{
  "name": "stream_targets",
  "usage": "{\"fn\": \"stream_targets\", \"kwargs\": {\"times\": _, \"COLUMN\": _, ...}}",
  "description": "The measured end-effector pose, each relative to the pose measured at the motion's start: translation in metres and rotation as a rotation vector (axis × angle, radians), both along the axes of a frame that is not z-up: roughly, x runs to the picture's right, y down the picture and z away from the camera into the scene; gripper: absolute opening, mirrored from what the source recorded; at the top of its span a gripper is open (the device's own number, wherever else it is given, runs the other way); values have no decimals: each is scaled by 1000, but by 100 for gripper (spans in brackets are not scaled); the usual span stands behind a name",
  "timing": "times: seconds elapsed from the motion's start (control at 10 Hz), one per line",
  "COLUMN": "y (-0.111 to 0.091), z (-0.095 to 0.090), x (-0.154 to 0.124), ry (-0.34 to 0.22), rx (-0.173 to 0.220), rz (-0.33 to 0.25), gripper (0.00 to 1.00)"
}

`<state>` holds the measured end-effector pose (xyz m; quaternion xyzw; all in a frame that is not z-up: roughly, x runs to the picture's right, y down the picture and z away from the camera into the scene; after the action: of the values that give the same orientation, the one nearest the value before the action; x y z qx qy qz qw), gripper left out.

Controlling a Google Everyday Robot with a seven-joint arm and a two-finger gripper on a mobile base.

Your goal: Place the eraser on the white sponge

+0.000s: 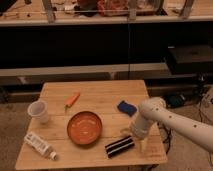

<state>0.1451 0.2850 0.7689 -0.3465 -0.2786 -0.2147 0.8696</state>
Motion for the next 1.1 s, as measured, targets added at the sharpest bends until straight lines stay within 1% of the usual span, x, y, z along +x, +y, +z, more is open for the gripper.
{"fn": "stream_targets", "kwargs": {"times": 0.1, "y": 3, "z": -1, "x": -2, "ry": -4, "rx": 32, "rz": 57, "gripper": 80}}
{"fn": "stream_targets", "kwargs": {"times": 0.2, "y": 5, "z": -1, "x": -7, "ry": -1, "rx": 35, "rz": 71, "gripper": 80}}
{"fn": "stream_targets", "kwargs": {"times": 0.4, "y": 4, "z": -1, "x": -18, "ry": 8, "rx": 26, "rz": 73, "gripper": 80}}
{"fn": "stream_targets", "kwargs": {"times": 0.6, "y": 1, "z": 1, "x": -25, "ry": 4, "rx": 17, "rz": 75, "gripper": 79}}
{"fn": "stream_targets", "kwargs": {"times": 0.7, "y": 2, "z": 2, "x": -27, "ry": -1, "rx": 7, "rz": 71, "gripper": 72}}
{"fn": "stream_targets", "kwargs": {"times": 0.9, "y": 3, "z": 9, "x": -34, "ry": -11, "rx": -8, "rz": 63, "gripper": 52}}
{"fn": "stream_targets", "kwargs": {"times": 1.1, "y": 5, "z": 16, "x": -35, "ry": -10, "rx": -22, "rz": 57, "gripper": 32}}
